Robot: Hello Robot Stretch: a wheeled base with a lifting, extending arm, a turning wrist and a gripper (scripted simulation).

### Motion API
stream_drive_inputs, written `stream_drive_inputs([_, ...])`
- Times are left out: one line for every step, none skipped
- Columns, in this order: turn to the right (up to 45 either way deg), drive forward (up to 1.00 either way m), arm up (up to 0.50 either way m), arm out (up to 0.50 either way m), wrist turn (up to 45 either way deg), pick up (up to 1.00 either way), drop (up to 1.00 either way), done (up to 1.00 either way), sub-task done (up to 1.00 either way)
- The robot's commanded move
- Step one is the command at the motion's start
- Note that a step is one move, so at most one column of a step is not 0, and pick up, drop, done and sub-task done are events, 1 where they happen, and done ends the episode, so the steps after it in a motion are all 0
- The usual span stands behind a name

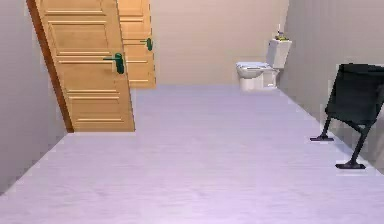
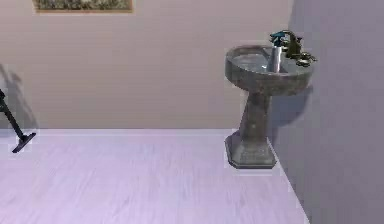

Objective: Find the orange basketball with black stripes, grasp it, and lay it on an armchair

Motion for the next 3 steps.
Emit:
stream_drive_inputs([45.0, 0.0, 0.0, 0.0, 0.0, 0.0, 0.0, 0.0, 0.0])
stream_drive_inputs([6.0, 0.0, 0.0, 0.0, 0.0, 0.0, 0.0, 0.0, 0.0])
stream_drive_inputs([0.0, 0.25, 0.0, 0.0, 0.0, 0.0, 0.0, 0.0, 0.0])
